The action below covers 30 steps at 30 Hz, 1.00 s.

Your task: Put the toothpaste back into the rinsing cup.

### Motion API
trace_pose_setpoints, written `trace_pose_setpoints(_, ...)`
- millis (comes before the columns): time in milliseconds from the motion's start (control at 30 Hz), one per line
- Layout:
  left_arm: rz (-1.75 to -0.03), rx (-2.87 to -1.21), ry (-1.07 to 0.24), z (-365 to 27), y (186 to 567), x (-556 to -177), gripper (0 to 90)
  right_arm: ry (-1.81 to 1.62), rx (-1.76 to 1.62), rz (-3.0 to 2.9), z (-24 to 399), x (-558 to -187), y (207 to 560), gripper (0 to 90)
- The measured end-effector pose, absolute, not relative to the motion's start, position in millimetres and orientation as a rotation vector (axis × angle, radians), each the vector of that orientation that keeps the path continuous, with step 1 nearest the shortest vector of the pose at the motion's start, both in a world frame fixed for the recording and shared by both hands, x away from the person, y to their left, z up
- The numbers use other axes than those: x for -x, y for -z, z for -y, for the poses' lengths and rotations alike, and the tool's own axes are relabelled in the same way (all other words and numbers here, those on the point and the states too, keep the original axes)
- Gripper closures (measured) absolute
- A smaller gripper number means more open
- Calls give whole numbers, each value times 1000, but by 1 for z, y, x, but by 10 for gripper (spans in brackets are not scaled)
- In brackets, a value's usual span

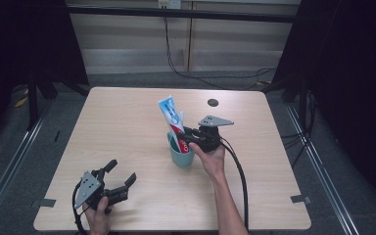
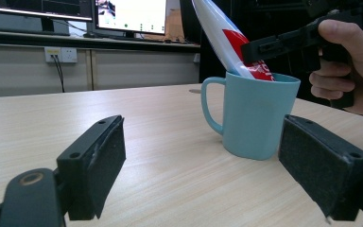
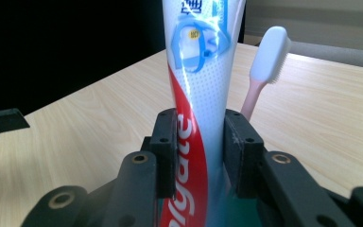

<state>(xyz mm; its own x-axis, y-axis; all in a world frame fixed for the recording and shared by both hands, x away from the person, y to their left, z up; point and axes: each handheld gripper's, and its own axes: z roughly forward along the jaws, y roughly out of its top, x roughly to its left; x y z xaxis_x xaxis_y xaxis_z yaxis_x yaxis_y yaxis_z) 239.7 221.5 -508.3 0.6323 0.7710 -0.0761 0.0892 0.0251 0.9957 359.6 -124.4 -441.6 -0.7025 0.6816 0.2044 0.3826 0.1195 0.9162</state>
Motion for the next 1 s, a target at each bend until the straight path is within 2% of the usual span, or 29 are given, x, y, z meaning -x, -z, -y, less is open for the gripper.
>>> trace_pose_setpoints(300, -764, -1476, -615, -222, 508, -240, 157, -1608, -1034, -2146, 127, -356, 442, 707)
trace_pose_setpoints(533, -767, -1475, -613, -221, 508, -240, 157, -1606, -1031, -2156, 129, -354, 442, 675)
trace_pose_setpoints(733, -770, -1478, -612, -222, 508, -240, 157, -1587, -1065, -2146, 132, -355, 443, 555)
trace_pose_setpoints(833, -770, -1478, -610, -221, 508, -240, 157, -1588, -1068, -2144, 132, -355, 443, 539)
trace_pose_setpoints(1000, -764, -1481, -613, -222, 508, -240, 157, -1615, -1060, -2118, 134, -354, 441, 439)
